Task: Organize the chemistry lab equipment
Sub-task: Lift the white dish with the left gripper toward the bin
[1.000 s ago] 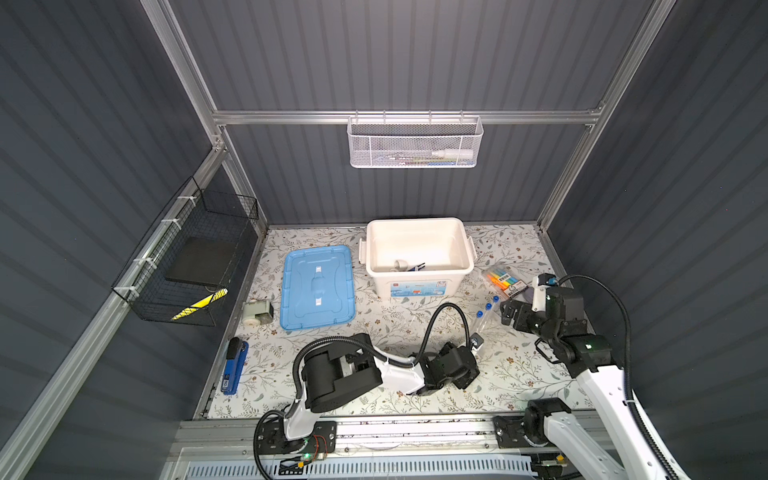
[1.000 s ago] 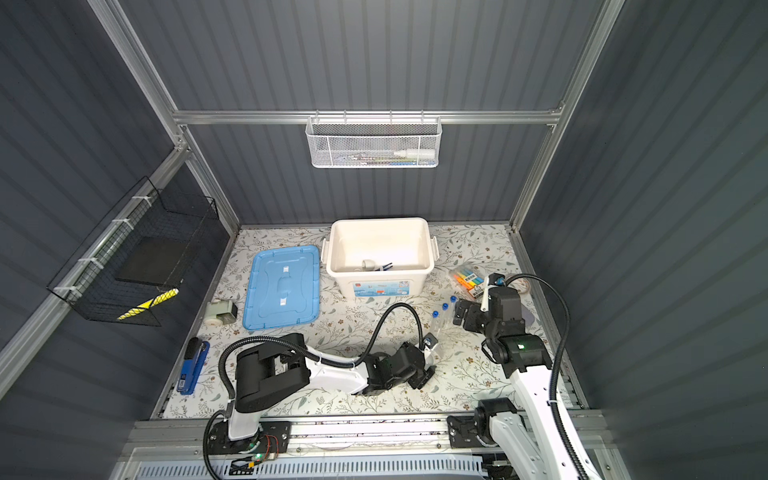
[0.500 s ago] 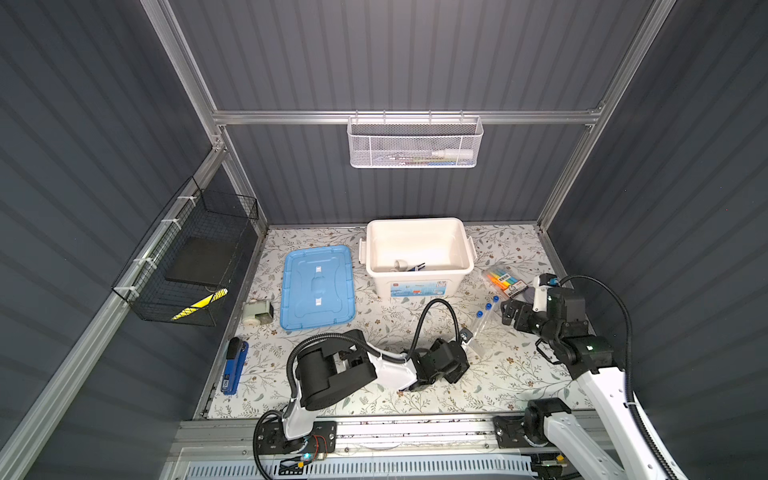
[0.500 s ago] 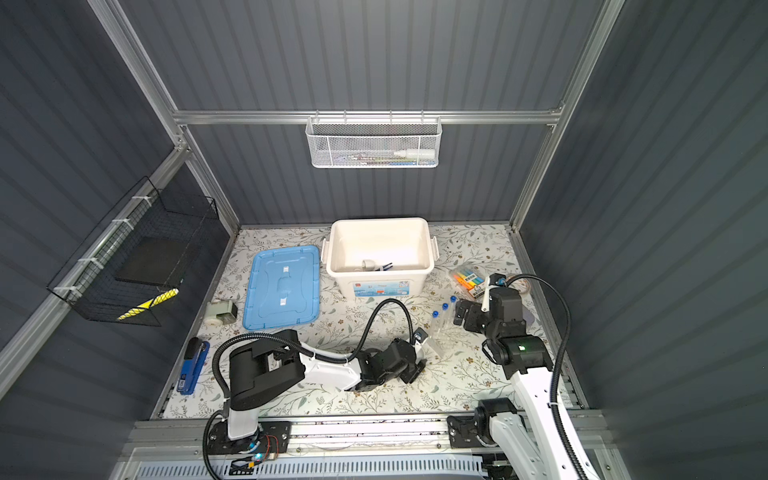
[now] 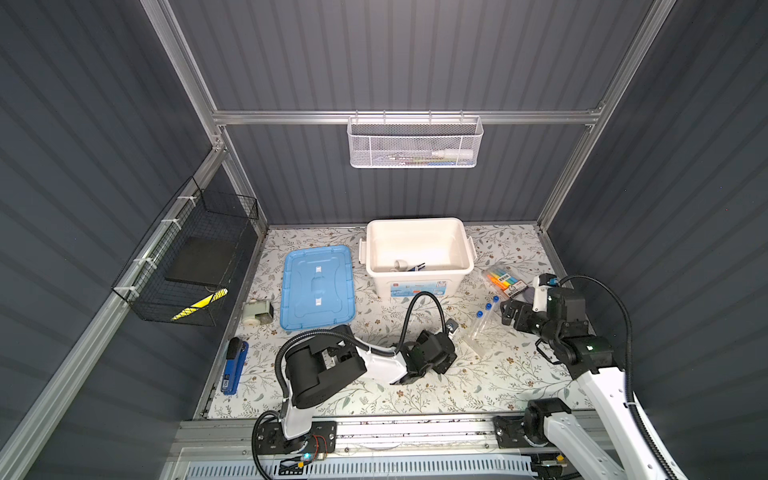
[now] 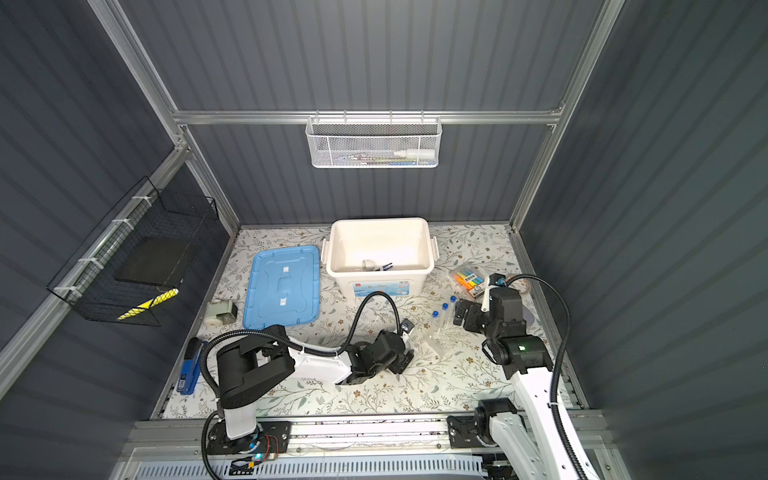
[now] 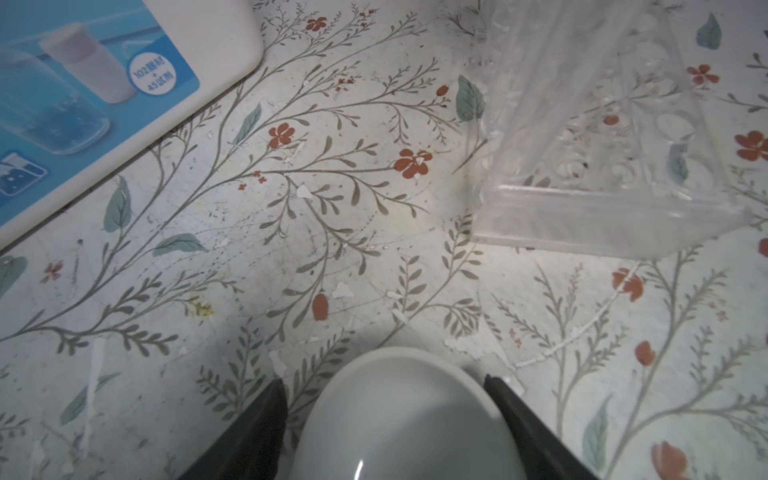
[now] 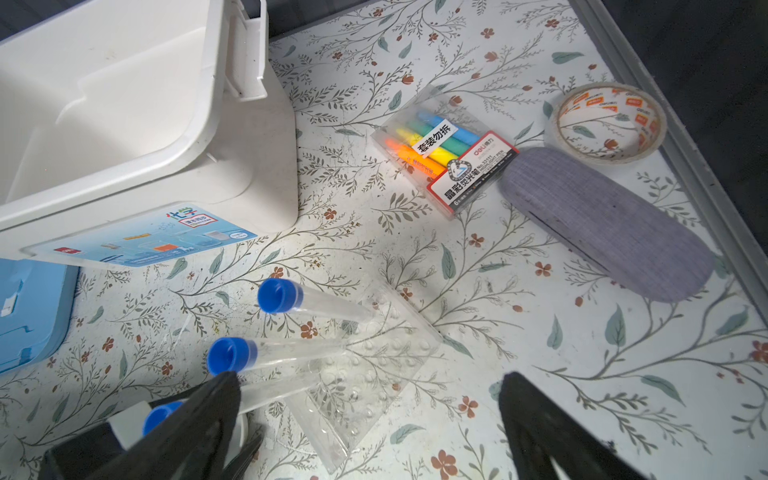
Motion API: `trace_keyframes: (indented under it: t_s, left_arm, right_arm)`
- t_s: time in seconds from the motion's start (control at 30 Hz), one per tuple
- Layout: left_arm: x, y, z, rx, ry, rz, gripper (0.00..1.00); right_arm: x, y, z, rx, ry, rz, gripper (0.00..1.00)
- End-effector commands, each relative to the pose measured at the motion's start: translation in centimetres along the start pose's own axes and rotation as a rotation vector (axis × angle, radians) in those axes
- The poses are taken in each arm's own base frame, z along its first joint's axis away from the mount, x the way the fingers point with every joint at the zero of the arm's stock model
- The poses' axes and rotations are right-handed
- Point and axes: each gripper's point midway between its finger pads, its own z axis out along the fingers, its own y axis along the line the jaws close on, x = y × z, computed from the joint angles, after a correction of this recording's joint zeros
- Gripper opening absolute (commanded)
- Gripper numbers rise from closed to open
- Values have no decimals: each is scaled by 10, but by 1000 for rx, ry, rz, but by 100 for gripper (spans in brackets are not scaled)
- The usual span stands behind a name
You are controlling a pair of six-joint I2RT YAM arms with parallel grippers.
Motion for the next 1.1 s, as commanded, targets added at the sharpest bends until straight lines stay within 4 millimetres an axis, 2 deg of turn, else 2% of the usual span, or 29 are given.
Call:
trace_keyframes:
  t_s: [0.0,0.23,0.5,0.7,0.87,1.07]
  left_arm:
    - [-5,7,-7,-19,-7,10,83]
    - [-6,5,-4,-14,-10,0,90]
    - [-1,4,-2,-7,6,6,91]
    - [4,3,0,2,15,-1,77]
    - [2,4,-1,3,13,-3,70]
    - [-10,6,-8,-4,-9,3,70]
  right_arm:
    - [4,0,1,-5,11,7,99]
    - [4,-1,0,0,8,4,99]
    - [5,-2,2,4,9,7,99]
    - [5,-3,3,4,10,8,99]
    - [5,-3,2,8,11,6,99]
    - [5,-2,1,1,9,3,99]
